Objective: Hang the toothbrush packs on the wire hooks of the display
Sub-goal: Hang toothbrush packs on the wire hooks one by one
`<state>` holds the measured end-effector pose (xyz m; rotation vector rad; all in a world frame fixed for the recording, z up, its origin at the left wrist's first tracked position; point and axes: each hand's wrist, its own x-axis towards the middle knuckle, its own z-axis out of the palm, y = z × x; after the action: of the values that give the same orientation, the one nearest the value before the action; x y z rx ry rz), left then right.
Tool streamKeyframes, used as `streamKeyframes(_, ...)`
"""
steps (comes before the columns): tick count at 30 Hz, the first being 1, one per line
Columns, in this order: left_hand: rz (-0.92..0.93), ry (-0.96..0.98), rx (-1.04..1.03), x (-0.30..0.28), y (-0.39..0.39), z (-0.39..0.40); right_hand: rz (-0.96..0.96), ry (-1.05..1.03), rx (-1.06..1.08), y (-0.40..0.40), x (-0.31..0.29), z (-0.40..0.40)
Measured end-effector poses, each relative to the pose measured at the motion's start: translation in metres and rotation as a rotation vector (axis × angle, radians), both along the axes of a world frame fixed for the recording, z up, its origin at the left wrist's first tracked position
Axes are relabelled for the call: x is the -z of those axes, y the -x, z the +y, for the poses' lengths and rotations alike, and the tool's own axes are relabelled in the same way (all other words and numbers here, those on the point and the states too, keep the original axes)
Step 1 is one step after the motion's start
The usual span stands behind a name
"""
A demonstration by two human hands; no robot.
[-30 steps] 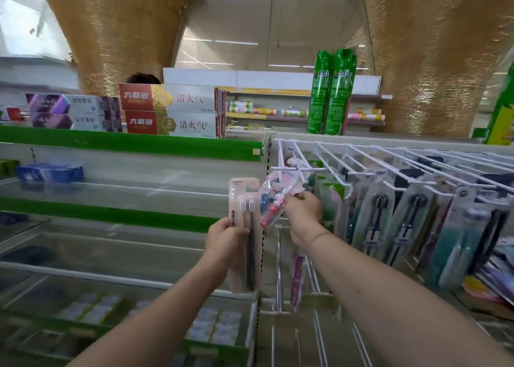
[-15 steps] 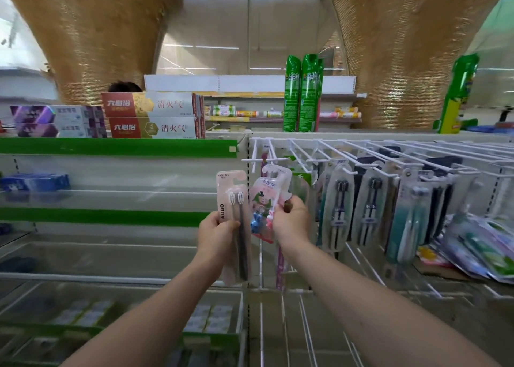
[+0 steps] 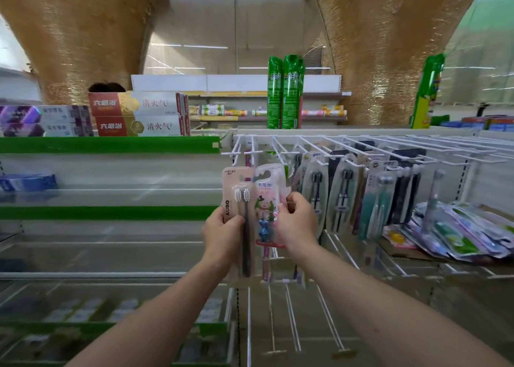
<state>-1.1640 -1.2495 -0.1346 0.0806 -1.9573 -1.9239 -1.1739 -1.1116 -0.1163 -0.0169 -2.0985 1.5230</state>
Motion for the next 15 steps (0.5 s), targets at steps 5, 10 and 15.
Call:
streamKeyframes(5, -0.012, 0.025, 0.066, 0.001, -0.002, 0.035, -0.001, 0.080, 0.060, -0.010, 0.008, 0.036)
streamKeyframes(10, -0.016, 0.075, 0.153, 0.010, 0.000, 0.092, -0.009, 0.104, 0.159, -0.019, 0.014, 0.093)
streamKeyframes(15, 0.004, 0.122, 0.197, 0.001, 0.009, 0.164, -0.012, 0.094, 0.223, -0.025, 0.014, 0.167)
